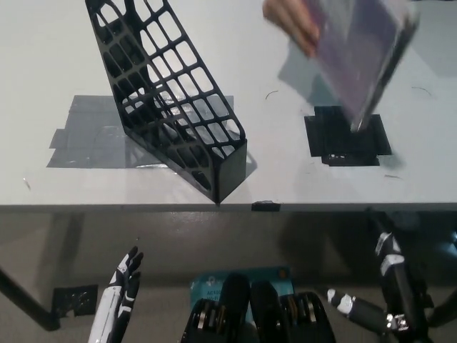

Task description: A person hands a notebook to the robot and the robot grabs it with its right hand and places it in the magazine stand kept in the centre of the desk infront of it.

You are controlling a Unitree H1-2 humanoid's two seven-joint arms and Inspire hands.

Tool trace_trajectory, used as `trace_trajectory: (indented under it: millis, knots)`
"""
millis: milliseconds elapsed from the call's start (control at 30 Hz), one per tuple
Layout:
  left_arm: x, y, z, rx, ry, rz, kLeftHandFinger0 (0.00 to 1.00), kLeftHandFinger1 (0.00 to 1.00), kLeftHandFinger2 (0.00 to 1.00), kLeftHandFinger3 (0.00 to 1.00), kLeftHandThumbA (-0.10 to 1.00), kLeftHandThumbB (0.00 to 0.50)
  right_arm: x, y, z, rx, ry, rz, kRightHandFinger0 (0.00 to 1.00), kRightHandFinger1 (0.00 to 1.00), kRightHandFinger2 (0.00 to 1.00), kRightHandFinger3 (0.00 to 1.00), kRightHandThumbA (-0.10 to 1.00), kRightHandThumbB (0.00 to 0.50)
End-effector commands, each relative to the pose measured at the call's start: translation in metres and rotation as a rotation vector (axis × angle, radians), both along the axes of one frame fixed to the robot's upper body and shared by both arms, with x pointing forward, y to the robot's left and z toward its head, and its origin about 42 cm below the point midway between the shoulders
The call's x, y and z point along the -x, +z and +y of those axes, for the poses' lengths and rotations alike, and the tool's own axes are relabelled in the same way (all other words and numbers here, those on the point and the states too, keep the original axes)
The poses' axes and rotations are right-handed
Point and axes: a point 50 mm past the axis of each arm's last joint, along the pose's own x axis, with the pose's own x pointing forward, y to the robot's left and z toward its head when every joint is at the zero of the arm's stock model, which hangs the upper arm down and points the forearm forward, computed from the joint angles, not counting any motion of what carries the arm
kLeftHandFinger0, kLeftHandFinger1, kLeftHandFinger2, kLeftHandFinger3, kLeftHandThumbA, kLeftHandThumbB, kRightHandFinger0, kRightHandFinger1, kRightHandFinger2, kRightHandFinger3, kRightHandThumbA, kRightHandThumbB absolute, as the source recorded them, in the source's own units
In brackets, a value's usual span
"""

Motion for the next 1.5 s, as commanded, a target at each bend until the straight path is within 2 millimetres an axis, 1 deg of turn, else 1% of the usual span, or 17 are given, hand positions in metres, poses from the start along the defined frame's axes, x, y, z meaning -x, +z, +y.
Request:
trace_trajectory:
  millis: [0,200,333,367,467,533,600,633,733,800,867,933,1000,1167,1267,1367,1467]
  knots:
    - [-0.001,0.010,0.008,0.003,0.018,-0.066,0.97,1.00,1.00,1.00,1.00,0.499,-0.017,0.058,-0.002,-0.064,-0.037,-0.206,1.00,1.00,1.00,1.00,1.00,0.260]
    - [-0.006,0.013,0.009,-0.026,0.011,-0.081,0.97,1.00,1.00,1.00,1.00,0.500,-0.041,0.097,-0.008,-0.079,-0.077,-0.291,1.00,1.00,1.00,1.00,1.00,0.244]
    - [-0.006,0.013,0.009,-0.011,0.010,-0.077,0.97,1.00,1.00,1.00,1.00,0.500,-0.049,0.114,-0.015,-0.096,-0.115,-0.342,1.00,1.00,1.00,1.00,1.00,0.199]
    - [-0.006,0.014,0.009,-0.012,0.010,-0.080,0.96,1.00,1.00,1.00,1.00,0.500,-0.051,0.120,-0.018,-0.081,-0.146,-0.361,1.00,1.00,1.00,1.00,1.00,0.209]
    - [-0.006,0.014,0.009,-0.020,0.008,-0.081,0.96,1.00,1.00,1.00,1.00,0.500,-0.056,0.127,-0.024,-0.075,-0.173,-0.372,1.00,1.00,1.00,1.00,1.00,0.233]
    - [-0.007,0.014,0.009,-0.026,0.007,-0.085,0.96,1.00,1.00,1.00,1.00,0.500,-0.065,0.132,-0.025,-0.072,-0.185,-0.378,1.00,1.00,1.00,1.00,1.00,0.251]
    - [-0.007,0.014,0.008,-0.020,0.004,-0.083,0.97,1.00,1.00,1.00,1.00,0.500,-0.074,0.134,-0.025,-0.064,-0.181,-0.375,1.00,1.00,1.00,1.00,1.00,0.226]
    - [-0.007,0.014,0.008,-0.018,0.003,-0.083,0.97,1.00,1.00,1.00,1.00,0.500,-0.076,0.135,-0.025,-0.060,-0.177,-0.373,1.00,1.00,1.00,1.00,1.00,0.228]
    - [-0.010,0.016,0.009,-0.025,0.002,-0.089,0.98,1.00,1.00,1.00,1.00,0.500,-0.095,0.139,-0.018,-0.065,-0.130,-0.348,1.00,1.00,1.00,1.00,1.00,0.275]
    - [-0.010,0.015,0.009,-0.035,0.003,-0.087,0.99,1.00,1.00,1.00,1.00,0.500,-0.105,0.143,-0.011,-0.061,-0.122,-0.324,1.00,1.00,1.00,1.00,1.00,0.337]
    - [-0.009,0.015,0.009,-0.023,0.001,-0.087,0.98,1.00,1.00,1.00,1.00,0.500,-0.117,0.147,-0.003,-0.055,-0.112,-0.300,1.00,1.00,1.00,1.00,1.00,0.353]
    - [-0.009,0.016,0.008,-0.016,-0.002,-0.089,0.99,1.00,1.00,1.00,1.00,0.500,-0.125,0.151,0.001,-0.042,-0.111,-0.298,1.00,1.00,1.00,1.00,1.00,0.328]
    - [-0.009,0.017,0.008,-0.017,-0.006,-0.091,0.98,1.00,1.00,1.00,1.00,0.500,-0.137,0.157,0.006,-0.017,-0.108,-0.303,1.00,1.00,1.00,1.00,1.00,0.322]
    - [-0.007,0.016,0.006,-0.036,-0.011,-0.092,0.96,1.00,1.00,1.00,1.00,0.500,-0.156,0.166,0.011,-0.013,-0.081,-0.294,1.00,1.00,1.00,1.00,1.00,0.287]
    - [-0.007,0.016,0.006,-0.036,-0.013,-0.090,0.97,1.00,1.00,1.00,1.00,0.500,-0.176,0.174,0.015,-0.017,-0.060,-0.289,1.00,1.00,1.00,1.00,1.00,0.259]
    - [-0.007,0.015,0.006,-0.039,-0.010,-0.089,0.98,1.00,1.00,1.00,1.00,0.500,-0.190,0.179,0.018,-0.005,-0.046,-0.276,1.00,1.00,1.00,1.00,1.00,0.248]
    - [-0.008,0.016,0.007,-0.037,-0.006,-0.091,0.98,1.00,1.00,1.00,1.00,0.500,-0.210,0.185,0.025,0.010,-0.030,-0.236,1.00,1.00,1.00,1.00,1.00,0.256]
